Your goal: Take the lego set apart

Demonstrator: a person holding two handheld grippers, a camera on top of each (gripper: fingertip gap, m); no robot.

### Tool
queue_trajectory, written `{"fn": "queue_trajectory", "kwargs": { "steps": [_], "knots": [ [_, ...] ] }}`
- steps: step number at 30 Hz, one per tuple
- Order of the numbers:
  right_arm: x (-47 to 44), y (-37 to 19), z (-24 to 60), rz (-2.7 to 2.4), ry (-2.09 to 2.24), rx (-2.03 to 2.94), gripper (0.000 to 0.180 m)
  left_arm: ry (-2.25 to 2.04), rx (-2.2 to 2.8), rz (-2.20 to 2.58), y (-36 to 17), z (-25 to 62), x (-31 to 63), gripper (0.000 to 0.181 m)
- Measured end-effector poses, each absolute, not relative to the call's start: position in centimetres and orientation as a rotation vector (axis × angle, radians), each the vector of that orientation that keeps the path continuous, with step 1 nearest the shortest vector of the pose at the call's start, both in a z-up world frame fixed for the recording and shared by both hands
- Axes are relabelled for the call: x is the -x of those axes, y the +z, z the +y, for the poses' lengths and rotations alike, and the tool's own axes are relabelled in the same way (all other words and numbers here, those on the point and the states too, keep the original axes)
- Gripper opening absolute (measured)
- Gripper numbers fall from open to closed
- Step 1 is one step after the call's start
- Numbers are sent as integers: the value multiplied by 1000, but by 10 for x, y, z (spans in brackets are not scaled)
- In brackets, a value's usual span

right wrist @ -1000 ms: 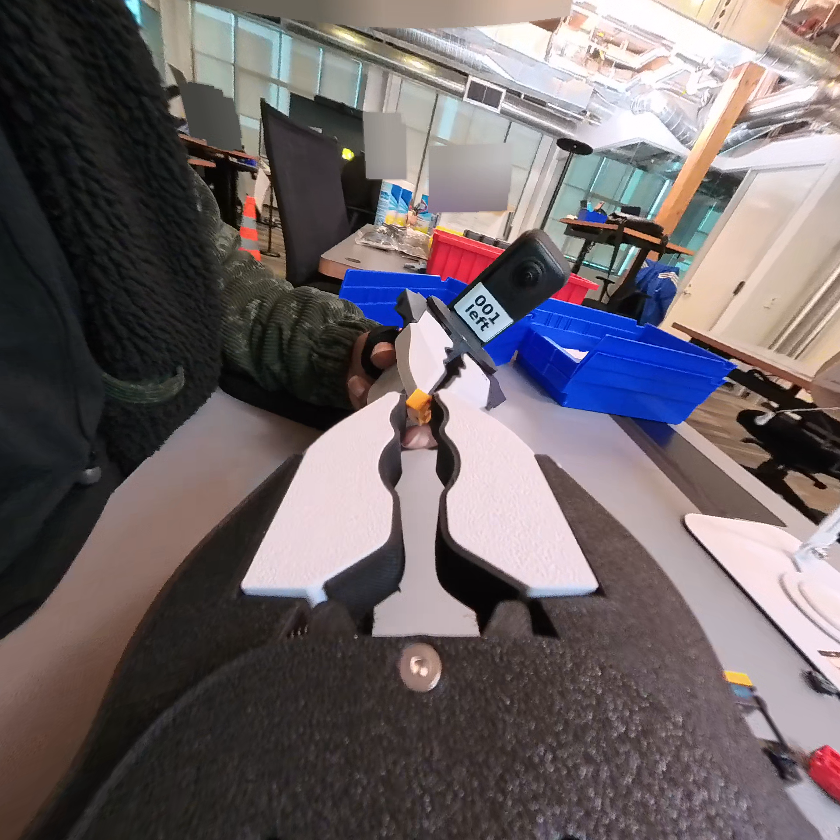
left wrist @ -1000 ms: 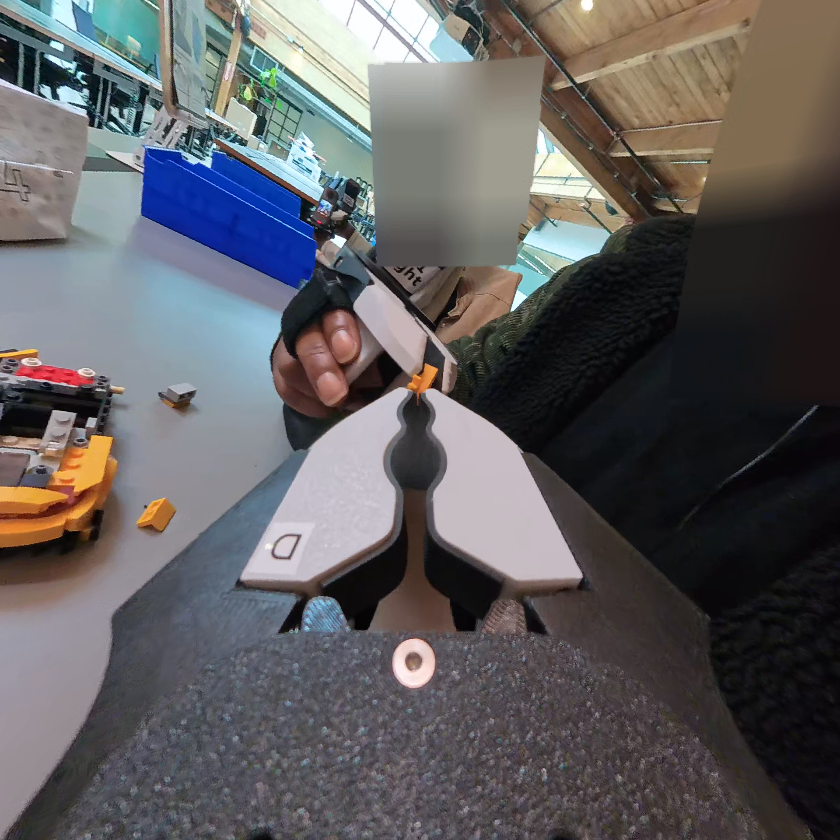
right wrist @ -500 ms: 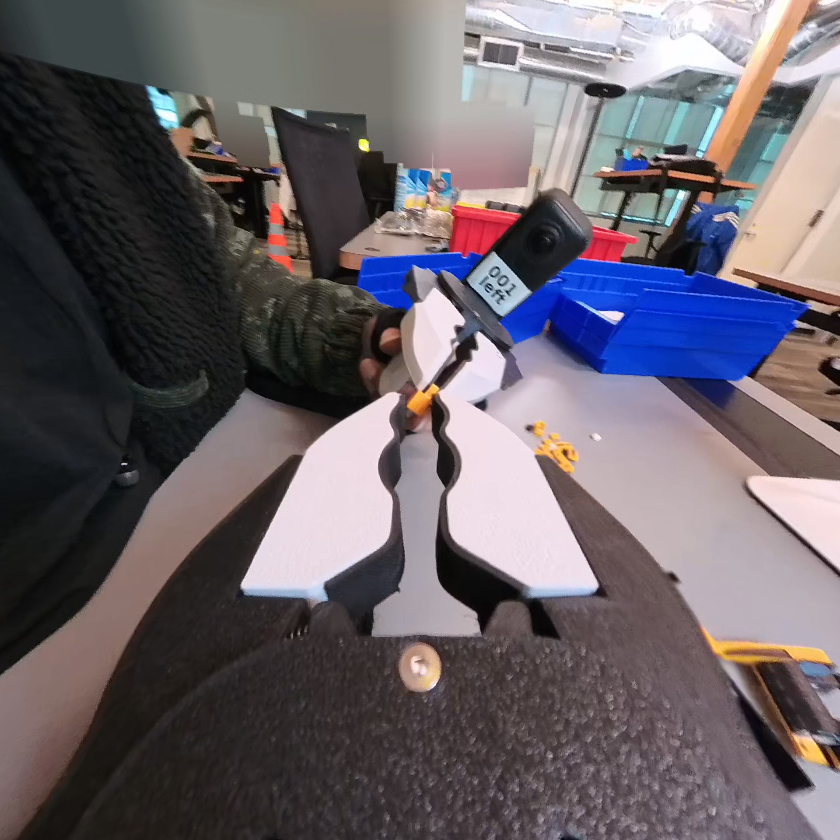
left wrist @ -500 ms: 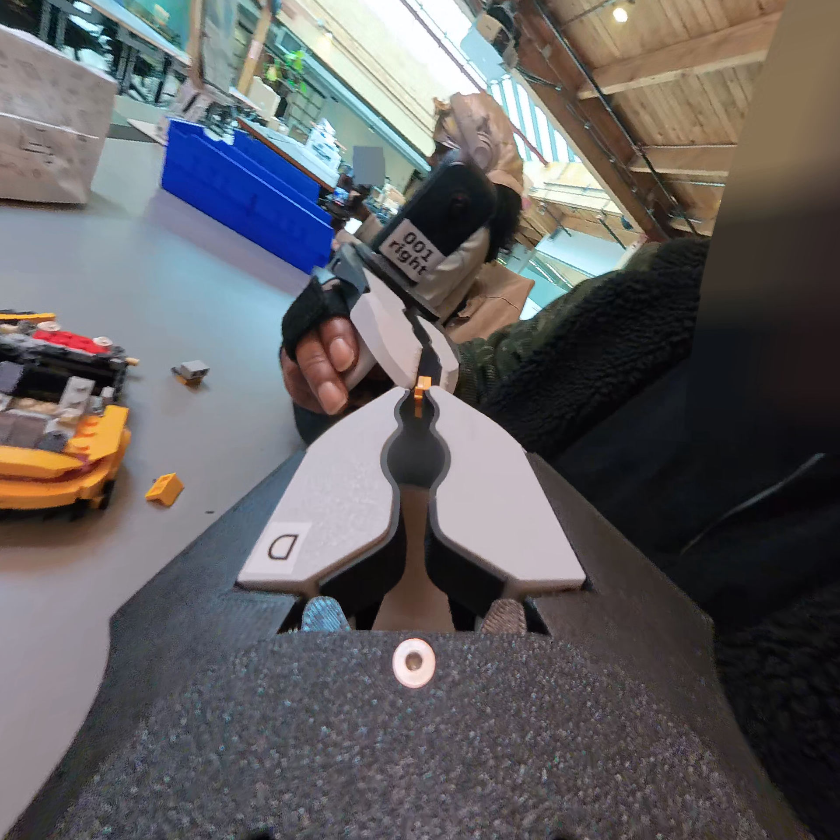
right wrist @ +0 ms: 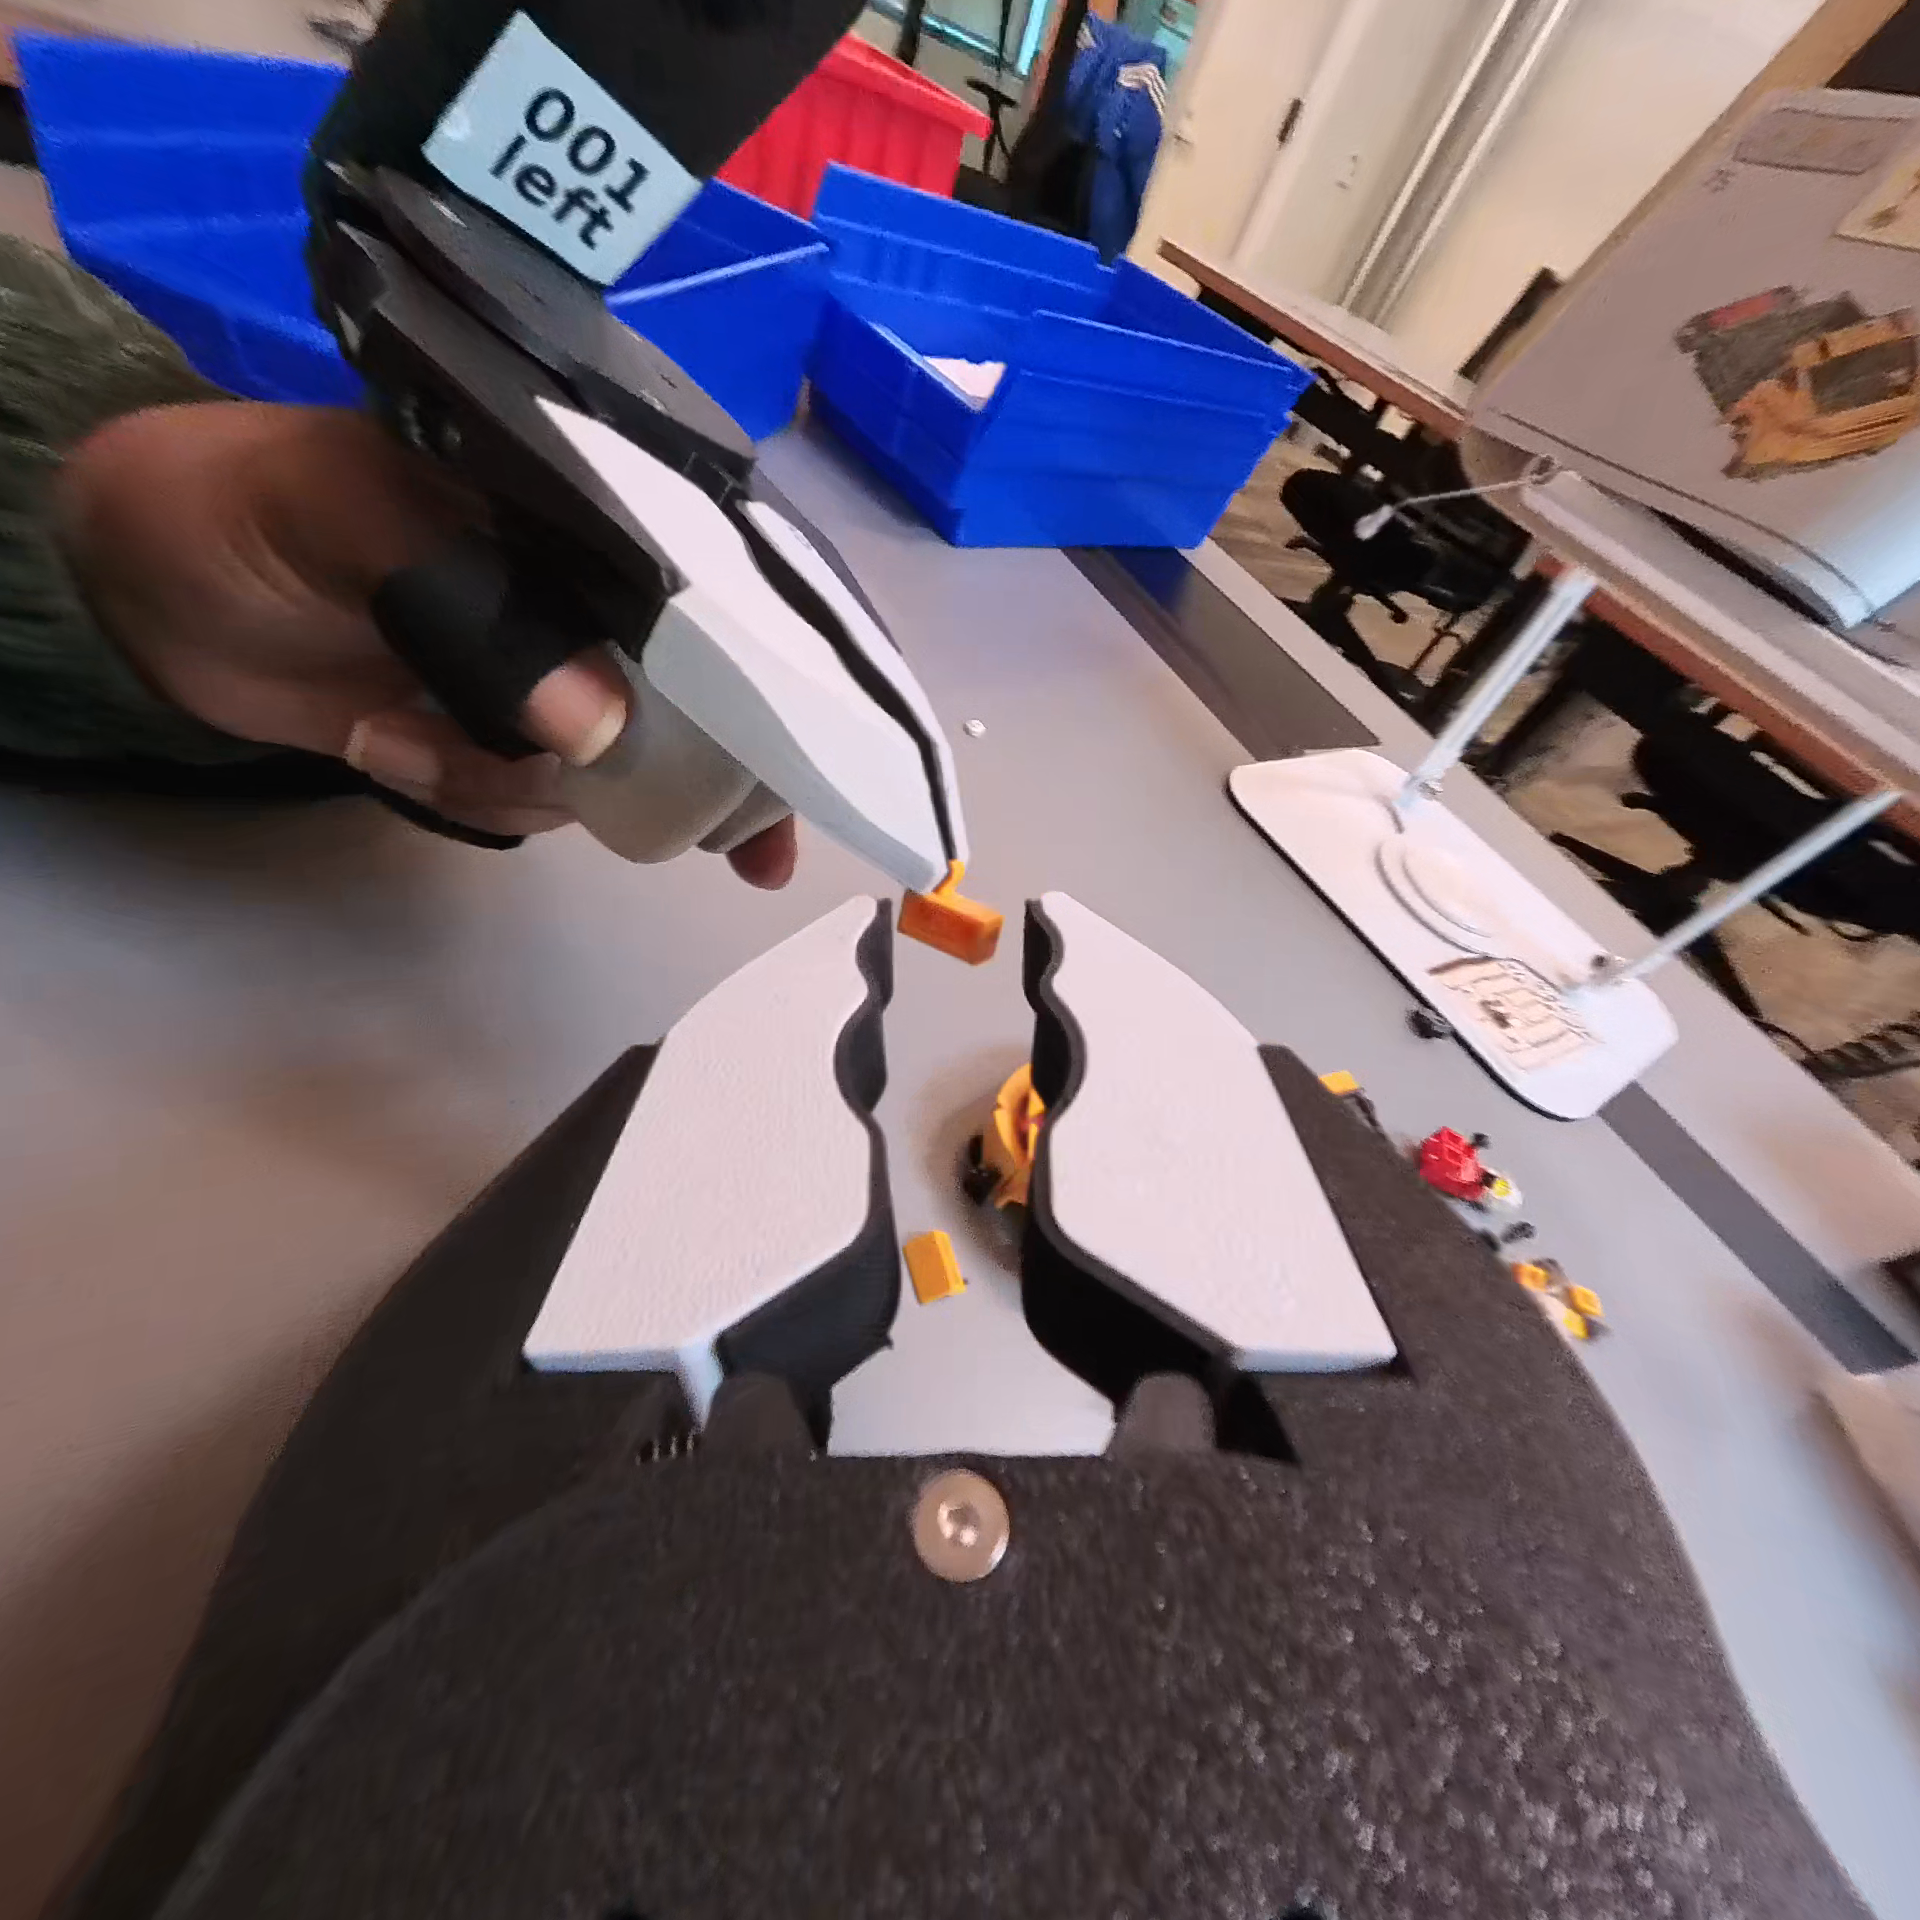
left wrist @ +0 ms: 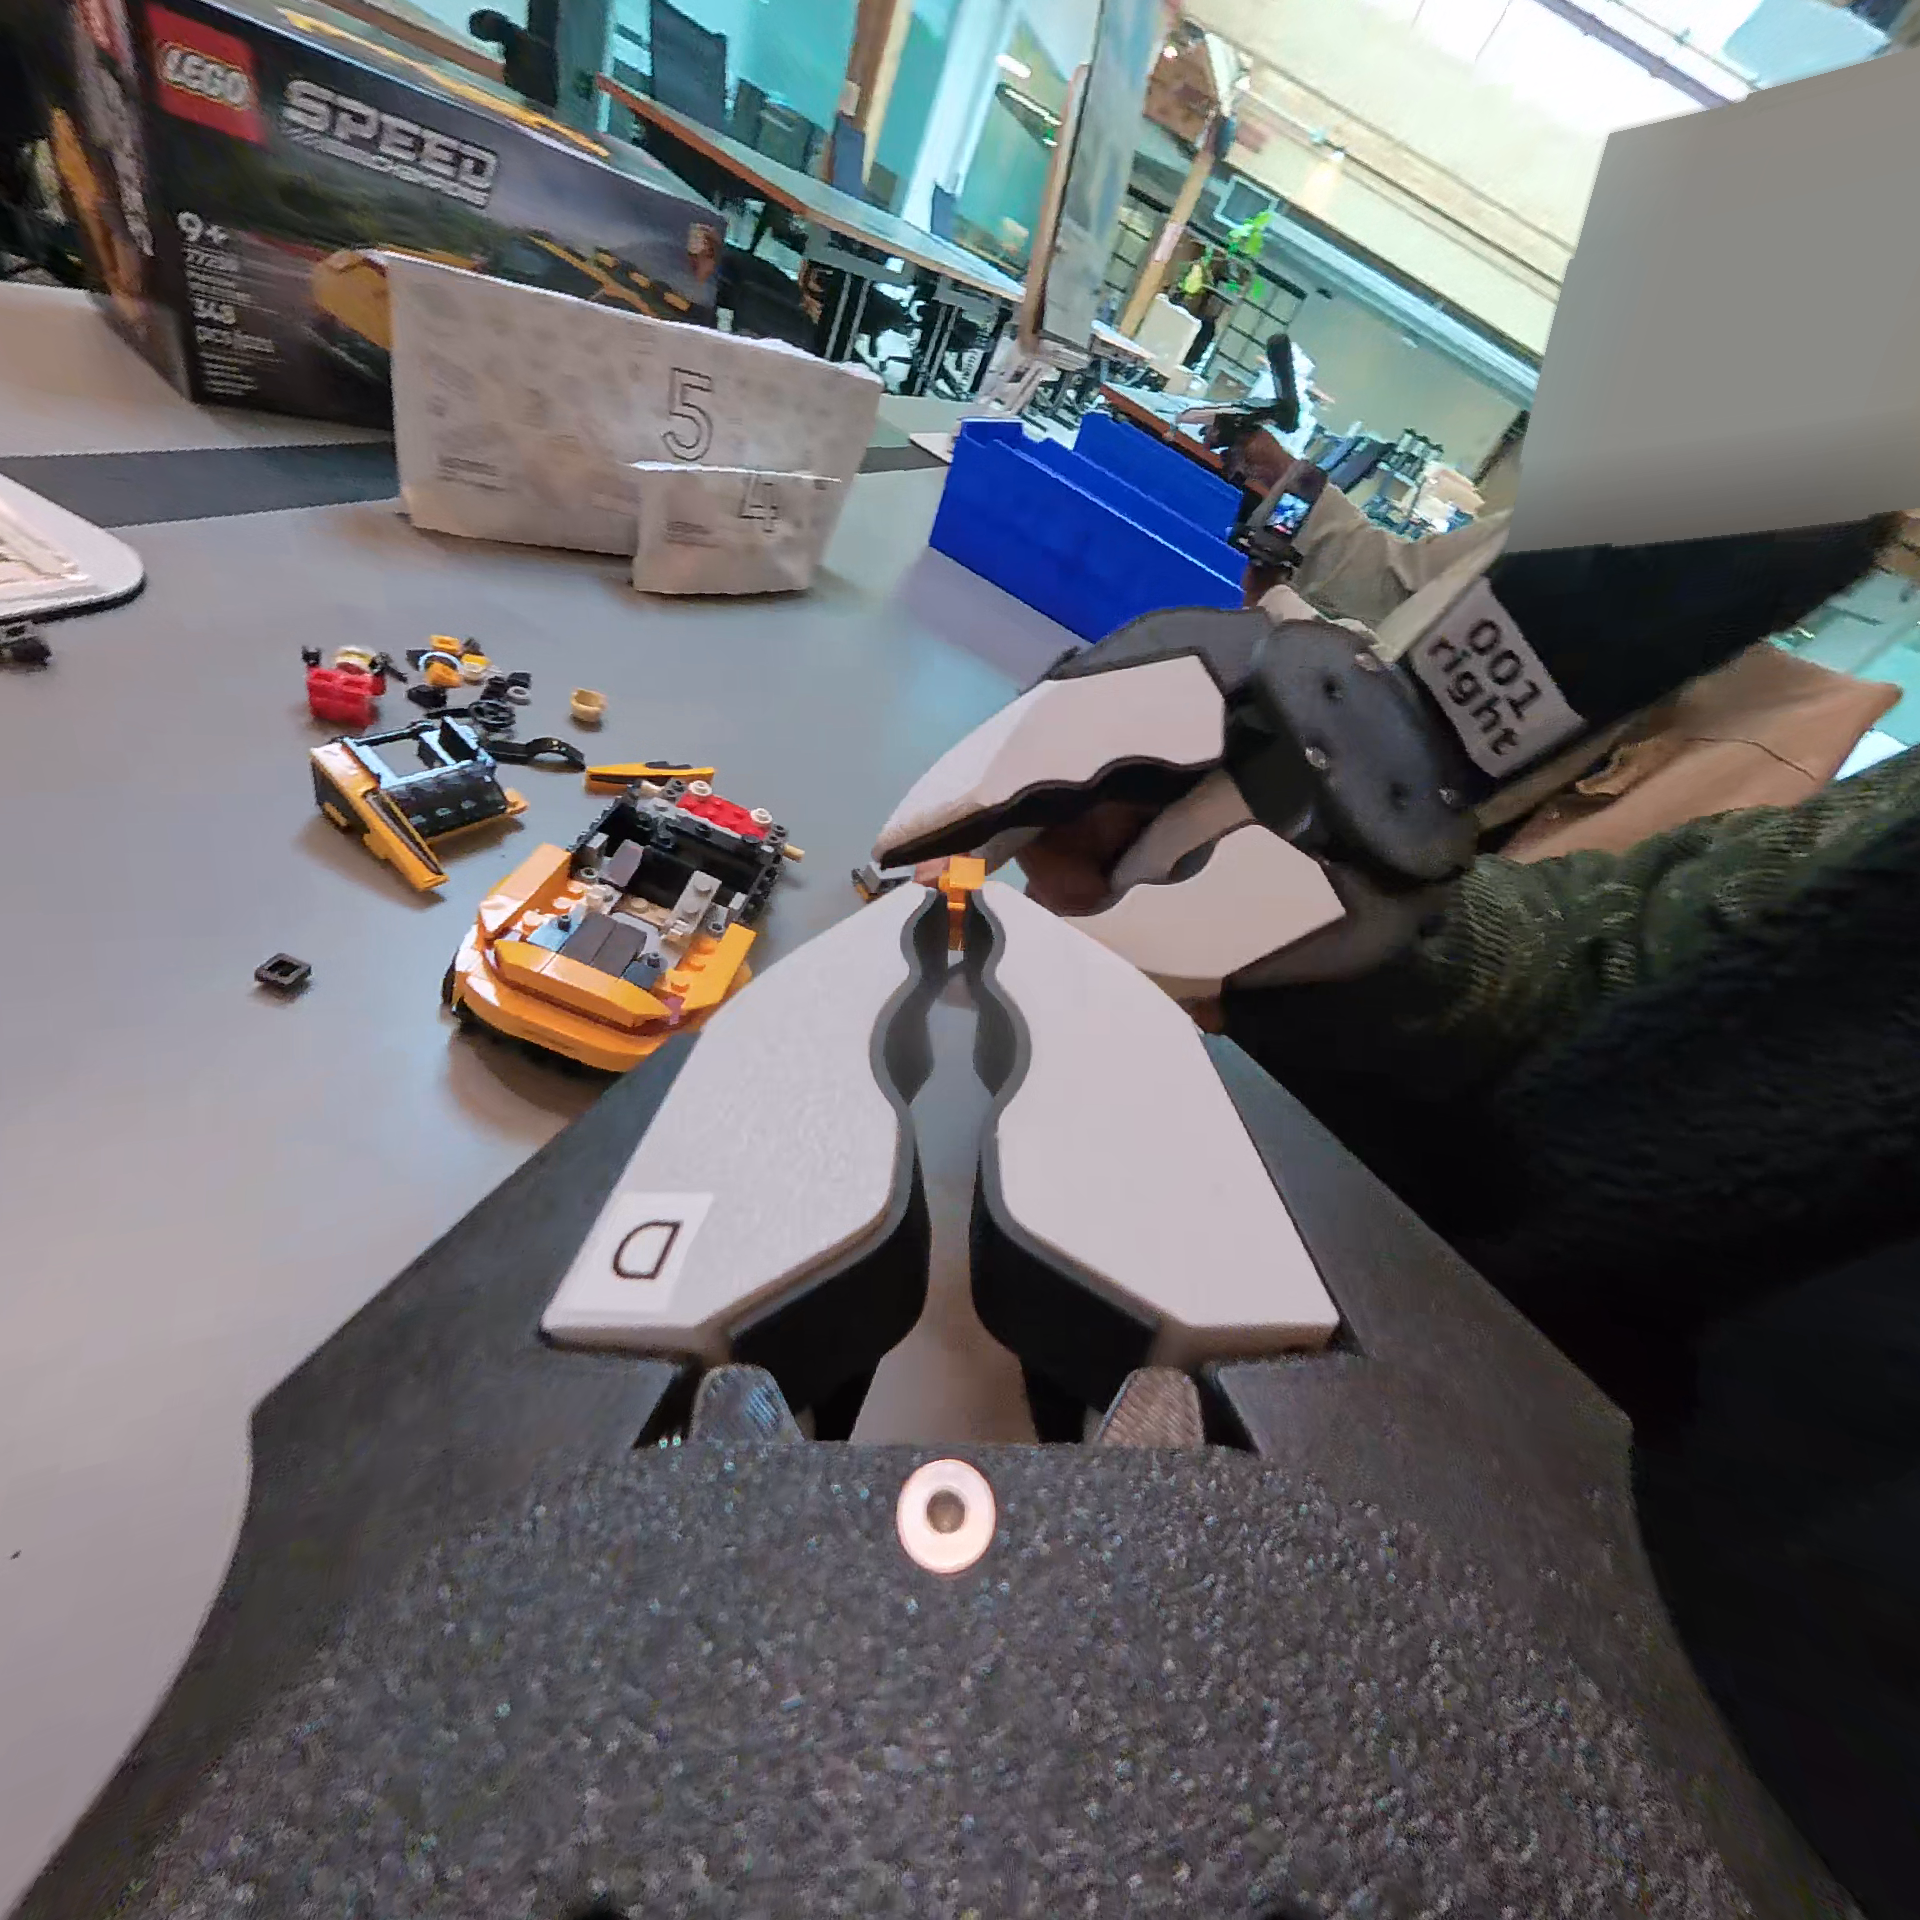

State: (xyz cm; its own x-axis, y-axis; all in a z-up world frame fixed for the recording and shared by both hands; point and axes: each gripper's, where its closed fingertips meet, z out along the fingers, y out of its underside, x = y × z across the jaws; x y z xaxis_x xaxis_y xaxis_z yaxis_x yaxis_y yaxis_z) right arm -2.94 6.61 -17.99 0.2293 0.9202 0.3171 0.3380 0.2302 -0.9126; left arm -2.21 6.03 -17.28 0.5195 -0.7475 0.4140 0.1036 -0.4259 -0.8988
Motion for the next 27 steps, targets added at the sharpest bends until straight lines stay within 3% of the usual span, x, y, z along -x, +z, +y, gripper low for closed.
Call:
{"fn": "queue_trajectory", "kwargs": {
  "steps": [7, 15, 20, 23, 27],
  "knots": [
    [30, -182, 75, -1310, 407, 1346, 18, -1097, 1796, 415, -177, 68, 23, 4],
    [25, -174, 59, -1393, 809, 1290, 17, -1120, 1764, 602, -170, 56, 18, 4],
    [22, -169, 53, -1444, 780, 1193, 17, -1111, 1788, 600, -170, 56, 20, 4],
    [11, -146, 47, -1384, 735, 1081, 16, -1074, 1799, 396, -170, 84, 78, 3],
    [13, -151, 43, -1402, 777, 1064, 17, -1129, 1882, 655, -189, 61, 50, 4]
  ]
}}
